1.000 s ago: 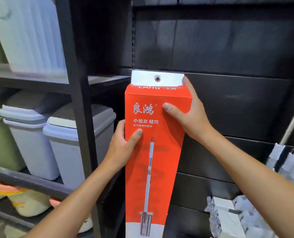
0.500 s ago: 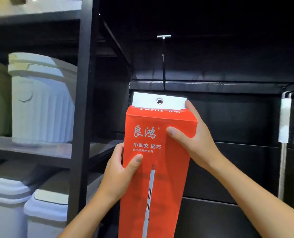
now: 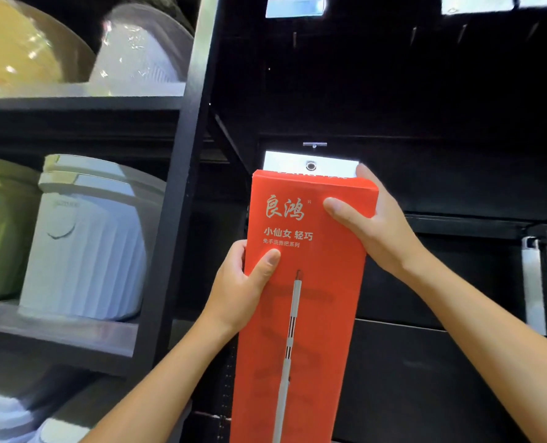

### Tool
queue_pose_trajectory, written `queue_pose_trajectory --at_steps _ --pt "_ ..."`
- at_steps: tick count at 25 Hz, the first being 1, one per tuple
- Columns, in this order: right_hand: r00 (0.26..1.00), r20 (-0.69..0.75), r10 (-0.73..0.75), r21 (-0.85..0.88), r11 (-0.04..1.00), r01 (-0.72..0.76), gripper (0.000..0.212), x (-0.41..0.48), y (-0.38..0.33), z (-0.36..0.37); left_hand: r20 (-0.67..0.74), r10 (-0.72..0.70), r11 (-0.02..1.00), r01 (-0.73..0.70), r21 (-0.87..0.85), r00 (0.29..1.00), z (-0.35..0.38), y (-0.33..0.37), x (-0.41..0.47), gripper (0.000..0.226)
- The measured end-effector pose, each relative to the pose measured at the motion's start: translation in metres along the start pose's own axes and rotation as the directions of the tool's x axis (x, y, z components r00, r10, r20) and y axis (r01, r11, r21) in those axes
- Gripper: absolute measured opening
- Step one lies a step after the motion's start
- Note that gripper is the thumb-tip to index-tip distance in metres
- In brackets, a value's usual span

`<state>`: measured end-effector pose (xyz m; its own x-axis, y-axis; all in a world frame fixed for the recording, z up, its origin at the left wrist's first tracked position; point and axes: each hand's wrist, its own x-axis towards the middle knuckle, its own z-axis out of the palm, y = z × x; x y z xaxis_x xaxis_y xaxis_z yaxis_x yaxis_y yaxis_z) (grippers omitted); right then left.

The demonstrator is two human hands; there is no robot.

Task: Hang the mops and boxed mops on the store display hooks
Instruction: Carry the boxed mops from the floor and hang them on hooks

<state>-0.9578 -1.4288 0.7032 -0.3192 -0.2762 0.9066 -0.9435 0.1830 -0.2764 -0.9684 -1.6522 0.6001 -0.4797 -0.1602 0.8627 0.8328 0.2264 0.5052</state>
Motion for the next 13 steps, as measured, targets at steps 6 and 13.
queue_pose_trajectory --at_steps 6,13 --pt "0.999 -0.027 0.034 -0.032 0.999 -0.035 0.077 0.009 0.019 0.001 0.039 -0.049 0.999 0.049 0.009 0.998 0.006 -0.016 0.022 0.089" --pt "0.998 -0.044 0.04 -0.058 0.997 -0.042 0.089 0.024 0.034 0.006 0.027 -0.075 0.997 0.076 -0.008 0.997 0.004 -0.031 0.036 0.071"
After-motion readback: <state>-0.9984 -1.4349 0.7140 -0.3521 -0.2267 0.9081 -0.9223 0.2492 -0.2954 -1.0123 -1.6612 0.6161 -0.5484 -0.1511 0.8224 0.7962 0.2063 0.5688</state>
